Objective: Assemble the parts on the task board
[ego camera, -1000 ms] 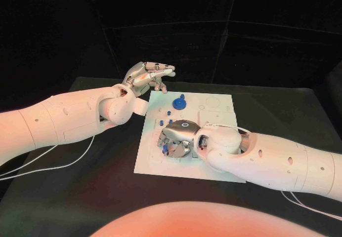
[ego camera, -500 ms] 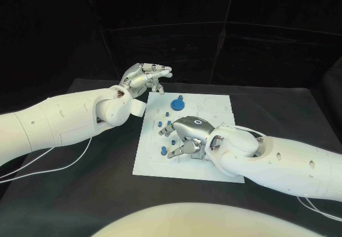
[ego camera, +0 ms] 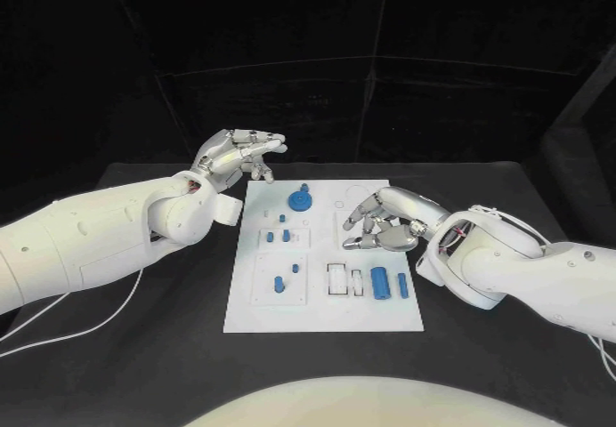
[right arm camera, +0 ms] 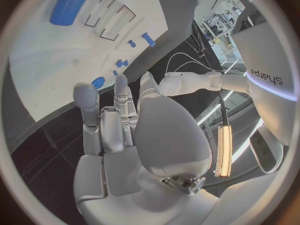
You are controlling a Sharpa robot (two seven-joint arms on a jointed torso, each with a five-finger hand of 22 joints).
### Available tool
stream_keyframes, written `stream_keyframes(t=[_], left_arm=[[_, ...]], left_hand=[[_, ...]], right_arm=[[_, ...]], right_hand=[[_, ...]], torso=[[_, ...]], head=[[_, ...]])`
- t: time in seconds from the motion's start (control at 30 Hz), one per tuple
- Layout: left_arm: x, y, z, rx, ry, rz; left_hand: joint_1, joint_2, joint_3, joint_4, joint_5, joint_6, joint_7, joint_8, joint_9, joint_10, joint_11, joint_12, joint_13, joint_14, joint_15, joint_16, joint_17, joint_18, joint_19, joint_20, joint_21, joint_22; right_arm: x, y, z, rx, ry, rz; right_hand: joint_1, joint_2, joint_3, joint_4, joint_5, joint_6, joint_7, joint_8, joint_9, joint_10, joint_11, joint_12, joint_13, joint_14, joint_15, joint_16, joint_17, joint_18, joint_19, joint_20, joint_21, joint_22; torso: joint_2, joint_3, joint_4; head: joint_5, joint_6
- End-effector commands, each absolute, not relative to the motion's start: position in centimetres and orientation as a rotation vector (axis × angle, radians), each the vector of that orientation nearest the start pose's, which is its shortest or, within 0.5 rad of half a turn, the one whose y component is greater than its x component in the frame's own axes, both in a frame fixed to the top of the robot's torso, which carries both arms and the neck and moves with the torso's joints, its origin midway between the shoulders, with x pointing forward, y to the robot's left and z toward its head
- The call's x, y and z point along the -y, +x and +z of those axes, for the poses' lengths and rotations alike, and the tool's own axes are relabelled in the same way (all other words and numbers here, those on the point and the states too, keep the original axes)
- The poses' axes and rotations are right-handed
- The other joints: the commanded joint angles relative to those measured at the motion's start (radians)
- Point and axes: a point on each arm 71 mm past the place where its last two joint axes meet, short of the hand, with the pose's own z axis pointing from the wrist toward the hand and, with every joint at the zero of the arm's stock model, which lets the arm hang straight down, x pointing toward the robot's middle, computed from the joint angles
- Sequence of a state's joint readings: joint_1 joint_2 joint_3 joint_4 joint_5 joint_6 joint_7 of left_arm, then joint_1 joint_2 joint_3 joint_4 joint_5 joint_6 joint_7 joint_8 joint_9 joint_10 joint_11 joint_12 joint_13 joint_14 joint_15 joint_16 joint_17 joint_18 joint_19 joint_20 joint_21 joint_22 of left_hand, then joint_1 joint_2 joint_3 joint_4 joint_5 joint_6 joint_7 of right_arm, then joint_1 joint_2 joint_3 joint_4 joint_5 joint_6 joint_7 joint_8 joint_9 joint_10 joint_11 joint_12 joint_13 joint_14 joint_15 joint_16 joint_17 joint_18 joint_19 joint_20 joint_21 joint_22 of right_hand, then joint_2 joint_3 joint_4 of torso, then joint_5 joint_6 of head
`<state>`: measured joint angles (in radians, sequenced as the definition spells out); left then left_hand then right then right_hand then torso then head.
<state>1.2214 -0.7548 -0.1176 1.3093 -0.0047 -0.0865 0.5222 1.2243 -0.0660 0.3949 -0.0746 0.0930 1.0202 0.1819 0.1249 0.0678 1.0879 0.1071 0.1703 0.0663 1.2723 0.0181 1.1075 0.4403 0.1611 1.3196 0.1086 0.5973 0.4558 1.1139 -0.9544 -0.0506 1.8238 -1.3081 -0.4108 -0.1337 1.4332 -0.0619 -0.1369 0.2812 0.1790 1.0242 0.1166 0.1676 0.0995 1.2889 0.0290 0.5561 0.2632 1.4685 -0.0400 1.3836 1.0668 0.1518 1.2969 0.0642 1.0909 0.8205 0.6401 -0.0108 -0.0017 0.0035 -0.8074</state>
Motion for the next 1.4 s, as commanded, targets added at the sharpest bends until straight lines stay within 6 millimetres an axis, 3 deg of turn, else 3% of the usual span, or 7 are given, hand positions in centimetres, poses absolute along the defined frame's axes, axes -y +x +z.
stream_keyframes(t=[0.03,0.13,0.4,0.63,0.8,1.03,1.4], left_arm=[[-22.1,51.8,-19.8,-1.402,-1.004,-1.674],[-22.1,51.8,-20.0,-1.406,-1.005,-1.671],[-22.4,51.8,-20.3,-1.408,-1.008,-1.661],[-22.4,51.8,-20.4,-1.409,-1.008,-1.661],[-22.4,51.7,-20.5,-1.410,-1.009,-1.663],[-22.4,51.7,-20.5,-1.412,-1.009,-1.664],[-22.5,51.7,-20.6,-1.414,-1.011,-1.663]], left_hand=[[0.002,0.008,-0.007,-0.001,0.004,-0.005,0.000,0.003,0.001,-0.007,0.003,0.006,0.001,-0.010,-0.001,-0.003,0.000,0.020,-0.007,0.003,-0.004,-0.001],[0.003,0.008,-0.007,-0.002,0.004,-0.005,0.000,0.004,0.001,-0.006,0.003,0.007,0.001,-0.010,-0.001,-0.003,0.000,0.020,-0.007,0.003,-0.004,-0.001],[0.003,0.008,-0.007,-0.002,0.004,-0.005,0.000,0.004,0.001,-0.006,0.003,0.007,0.001,-0.010,-0.001,-0.003,0.000,0.020,-0.007,0.003,-0.004,-0.001],[0.003,0.009,-0.008,-0.001,0.004,-0.004,0.000,0.005,0.002,-0.006,0.003,0.008,0.002,-0.010,-0.001,-0.003,0.000,0.020,-0.007,0.003,-0.004,-0.002],[0.003,0.009,-0.008,-0.001,0.004,-0.004,0.000,0.005,0.002,-0.006,0.003,0.008,0.002,-0.010,-0.001,-0.003,0.000,0.020,-0.007,0.003,-0.004,-0.002],[0.003,0.009,-0.008,-0.001,0.004,-0.004,0.000,0.005,0.002,-0.006,0.003,0.008,0.002,-0.010,-0.001,-0.003,0.000,0.020,-0.007,0.003,-0.004,-0.002],[0.003,0.009,-0.008,-0.001,0.004,-0.004,0.000,0.005,0.002,-0.006,0.003,0.008,0.002,-0.010,-0.001,-0.003,0.000,0.020,-0.007,0.003,-0.004,-0.002]], right_arm=[[18.4,40.6,-19.9,-1.819,0.138,0.814],[20.1,40.4,-20.2,-1.864,0.157,0.691],[22.7,39.8,-21.3,-1.935,0.178,0.465],[22.6,38.9,-22.8,-1.968,0.169,0.395],[21.9,38.7,-23.9,-1.982,0.156,0.382],[20.8,38.3,-25.4,-2.003,0.131,0.383],[19.8,38.3,-26.8,-2.040,0.108,0.381]], right_hand=[[-0.037,0.002,-0.024,0.000,0.077,0.005,-0.009,0.011,0.002,0.024,-0.007,0.102,0.113,0.033,-0.012,0.031,0.079,-0.021,0.029,-0.009,0.046,0.063],[-0.063,0.012,-0.062,0.001,0.117,-0.004,-0.015,0.029,0.009,0.018,-0.009,0.323,0.399,0.047,-0.011,0.066,0.171,-0.030,0.050,-0.017,0.092,0.125],[-0.145,0.002,-0.104,0.010,0.096,-0.017,-0.013,0.069,0.027,0.043,-0.010,0.519,0.670,0.057,-0.013,0.095,0.250,-0.043,0.065,-0.012,0.140,0.190],[-0.201,-0.032,-0.087,0.013,0.093,-0.027,-0.015,0.092,0.043,0.048,-0.009,0.567,0.747,0.059,-0.013,0.099,0.263,-0.044,0.066,-0.012,0.151,0.205],[-0.212,-0.041,-0.076,0.013,0.093,-0.032,-0.015,0.099,0.048,0.048,-0.009,0.574,0.762,0.059,-0.013,0.099,0.265,-0.044,0.065,-0.012,0.152,0.205],[-0.215,-0.043,-0.069,0.013,0.094,-0.033,-0.015,0.104,0.051,0.054,-0.009,0.588,0.783,0.059,-0.013,0.100,0.270,-0.044,0.065,-0.012,0.153,0.207],[-0.215,-0.038,-0.057,0.012,0.098,-0.036,-0.016,0.114,0.058,0.067,-0.010,0.615,0.822,0.062,-0.013,0.105,0.285,-0.046,0.068,-0.012,0.161,0.219]], torso=[[-0.014,-0.0037,-0.0069],[-0.022,-0.0059,-0.0096],[-0.036,-0.0125,-0.0168],[-0.043,-0.0153,-0.0276],[-0.045,-0.0145,-0.0314],[-0.046,-0.0152,-0.0281],[-0.044,-0.0153,-0.0319]], head=[[-0.017,0.001],[-0.033,0.001],[-0.047,-0.017],[-0.047,-0.024],[-0.044,-0.027],[-0.046,-0.028],[-0.040,-0.030]])
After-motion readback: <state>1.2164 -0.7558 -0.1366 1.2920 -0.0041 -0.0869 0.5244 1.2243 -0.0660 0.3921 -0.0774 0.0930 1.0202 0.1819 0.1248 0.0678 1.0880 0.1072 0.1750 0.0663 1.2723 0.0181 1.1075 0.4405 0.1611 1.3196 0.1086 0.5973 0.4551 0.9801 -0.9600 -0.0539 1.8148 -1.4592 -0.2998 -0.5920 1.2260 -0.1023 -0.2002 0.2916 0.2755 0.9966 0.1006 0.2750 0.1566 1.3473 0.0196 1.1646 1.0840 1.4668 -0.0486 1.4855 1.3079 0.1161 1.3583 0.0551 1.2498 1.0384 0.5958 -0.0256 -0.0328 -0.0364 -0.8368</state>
